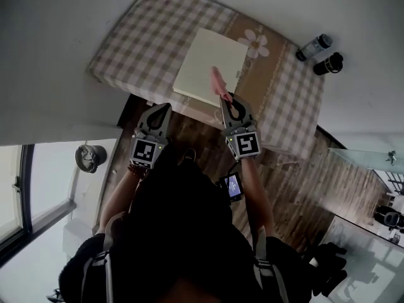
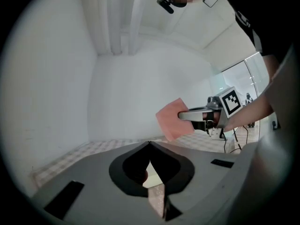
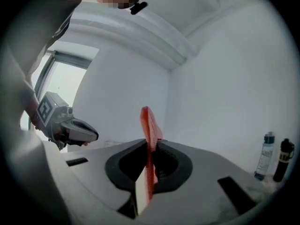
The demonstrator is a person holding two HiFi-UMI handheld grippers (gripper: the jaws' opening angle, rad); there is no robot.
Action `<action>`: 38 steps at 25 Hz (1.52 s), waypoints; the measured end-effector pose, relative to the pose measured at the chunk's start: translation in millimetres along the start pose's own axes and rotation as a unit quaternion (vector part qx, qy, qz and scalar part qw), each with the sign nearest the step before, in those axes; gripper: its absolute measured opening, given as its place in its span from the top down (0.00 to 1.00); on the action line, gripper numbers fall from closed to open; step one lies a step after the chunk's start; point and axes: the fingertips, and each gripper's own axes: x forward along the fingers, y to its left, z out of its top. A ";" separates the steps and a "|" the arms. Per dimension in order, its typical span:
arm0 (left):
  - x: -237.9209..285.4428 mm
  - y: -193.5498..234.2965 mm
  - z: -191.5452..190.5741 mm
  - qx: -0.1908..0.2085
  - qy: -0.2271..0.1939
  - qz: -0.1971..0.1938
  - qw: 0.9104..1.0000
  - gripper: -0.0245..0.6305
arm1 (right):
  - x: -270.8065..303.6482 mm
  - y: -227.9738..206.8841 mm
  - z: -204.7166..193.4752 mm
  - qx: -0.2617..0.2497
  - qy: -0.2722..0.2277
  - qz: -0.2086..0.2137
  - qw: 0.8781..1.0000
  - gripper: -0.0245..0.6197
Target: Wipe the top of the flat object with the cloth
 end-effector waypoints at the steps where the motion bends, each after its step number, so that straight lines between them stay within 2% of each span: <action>1: 5.7 6.2 -4.2 0.000 0.002 -0.002 1.000 0.94 | 12.6 -6.4 -2.0 -0.006 0.006 0.004 1.000 0.94; 5: 33.5 39.8 -14.8 0.007 -0.001 -0.021 1.000 0.94 | 70.7 -28.9 -0.8 -0.041 0.027 0.012 0.999 0.94; 7: 50.8 55.4 -22.4 -0.005 0.005 -0.037 0.999 0.94 | 100.6 -41.5 4.3 -0.070 0.049 0.011 0.996 0.94; 8: 58.5 60.1 -27.4 -0.014 0.010 -0.050 0.999 0.91 | 115.2 -47.6 6.1 -0.087 0.062 0.010 0.994 0.94; 9: 66.0 64.5 -31.8 -0.019 0.014 -0.065 0.998 0.82 | 130.4 -53.7 6.7 -0.103 0.076 0.009 0.992 0.93; 10: 73.6 69.4 -35.6 -0.020 0.016 -0.078 0.997 0.79 | 146.6 -59.4 6.3 -0.121 0.088 0.010 0.989 0.93; 12: 86.0 75.1 -46.9 -0.013 0.025 -0.100 0.995 0.78 | 175.8 -68.9 0.5 -0.152 0.109 0.019 0.982 0.93; 13: 90.8 73.9 -55.0 -0.009 0.033 -0.115 0.993 0.78 | 187.5 -73.5 -5.4 -0.160 0.121 0.024 0.979 0.93; 15: 101.5 68.6 -72.5 -0.006 0.053 -0.156 0.986 0.64 | 209.6 -85.3 -20.6 -0.168 0.145 0.032 0.975 0.94; 18: 115.6 62.6 -94.7 -0.007 0.083 -0.199 0.976 0.53 | 237.8 -106.0 -50.7 -0.184 0.180 0.043 0.965 0.94; 23: 132.6 55.3 -113.3 -0.004 0.112 -0.253 0.961 0.43 | 270.6 -137.6 -105.9 -0.225 0.232 0.059 0.945 0.94; 26: 128.9 53.0 -120.6 -0.014 0.122 -0.259 0.958 0.42 | 276.2 -134.2 -136.9 -0.245 0.261 0.081 0.930 0.94; 29: 116.1 43.6 -125.8 -0.029 0.126 -0.259 0.957 0.43 | 276.3 -115.3 -156.5 -0.230 0.279 0.111 0.926 0.94; 33: 145.7 48.9 -120.9 -0.032 0.129 -0.267 0.954 0.43 | 305.2 -129.0 -177.5 -0.198 0.307 0.139 0.920 0.94; 36: 143.9 52.1 -122.8 -0.036 0.119 -0.271 0.954 0.43 | 308.7 -120.5 -193.0 -0.191 0.329 0.149 0.913 0.94; 38: 143.6 53.9 -122.7 -0.049 0.111 -0.281 0.952 0.43 | 309.8 -121.4 -200.9 -0.175 0.340 0.145 0.913 0.94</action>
